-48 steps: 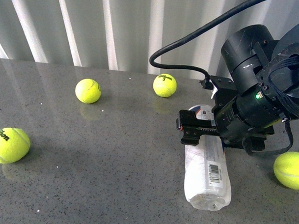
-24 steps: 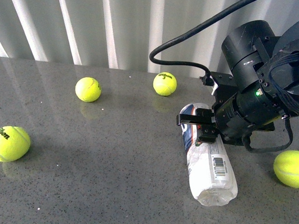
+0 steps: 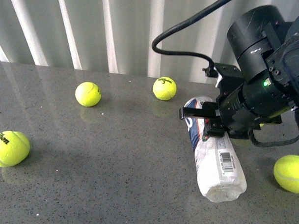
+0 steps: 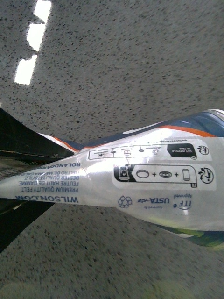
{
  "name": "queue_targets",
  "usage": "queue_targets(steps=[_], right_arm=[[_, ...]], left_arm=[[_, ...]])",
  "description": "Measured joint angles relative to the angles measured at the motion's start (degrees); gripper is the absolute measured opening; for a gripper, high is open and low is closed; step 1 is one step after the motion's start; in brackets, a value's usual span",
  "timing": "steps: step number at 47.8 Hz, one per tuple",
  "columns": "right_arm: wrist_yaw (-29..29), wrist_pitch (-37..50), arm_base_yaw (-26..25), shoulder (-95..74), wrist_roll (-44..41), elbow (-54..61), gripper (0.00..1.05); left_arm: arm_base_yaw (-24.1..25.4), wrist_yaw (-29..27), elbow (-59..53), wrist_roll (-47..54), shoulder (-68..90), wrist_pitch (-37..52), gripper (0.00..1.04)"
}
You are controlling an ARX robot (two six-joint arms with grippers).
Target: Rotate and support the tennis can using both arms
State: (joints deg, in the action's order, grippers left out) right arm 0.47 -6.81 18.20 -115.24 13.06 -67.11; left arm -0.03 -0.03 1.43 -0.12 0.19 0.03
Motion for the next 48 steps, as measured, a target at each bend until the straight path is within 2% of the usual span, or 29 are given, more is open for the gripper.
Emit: queue_targets(steps=[6, 9, 12, 19, 23, 26, 31, 35, 39, 48], right_arm=[[2.8, 4.5, 1.0, 5.7, -5.9, 1.8, 0.06], [4.5, 8.9, 2.1, 9.8, -12.0, 3.9, 0.06], [4.2, 14.3, 3.3, 14.2, -20.4, 6.8, 0.06], [-1.3, 23.9, 6.0, 18.2, -46.4, 15.7, 0.06], [-2.5, 26.3, 6.7, 17.2, -56.2, 19.9, 0.06], [-2.7, 31.1, 6.9, 15.3, -66.6, 24.0, 0.06], [-4.3, 39.4, 6.9, 11.6, -78.9, 27.1, 0.06], [-6.1, 45.7, 6.9, 8.3, -85.6, 27.7, 0.06], [-7.4, 48.4, 7.5, 5.3, -89.7, 27.6, 0.06], [-6.9, 50.9, 8.8, -1.2, -90.4, 25.4, 0.06]], left_arm=[[0.0, 0.0, 0.0, 0.0, 0.0, 0.0, 0.98], [0.0, 0.0, 0.0, 0.0, 0.0, 0.0, 0.98], [0.0, 0.0, 0.0, 0.0, 0.0, 0.0, 0.98], [0.0, 0.0, 0.0, 0.0, 0.0, 0.0, 0.98], [0.0, 0.0, 0.0, 0.0, 0.0, 0.0, 0.98], [0.0, 0.0, 0.0, 0.0, 0.0, 0.0, 0.98], [0.0, 0.0, 0.0, 0.0, 0.0, 0.0, 0.98], [0.0, 0.0, 0.0, 0.0, 0.0, 0.0, 0.98], [0.0, 0.0, 0.0, 0.0, 0.0, 0.0, 0.98], [0.0, 0.0, 0.0, 0.0, 0.0, 0.0, 0.98]])
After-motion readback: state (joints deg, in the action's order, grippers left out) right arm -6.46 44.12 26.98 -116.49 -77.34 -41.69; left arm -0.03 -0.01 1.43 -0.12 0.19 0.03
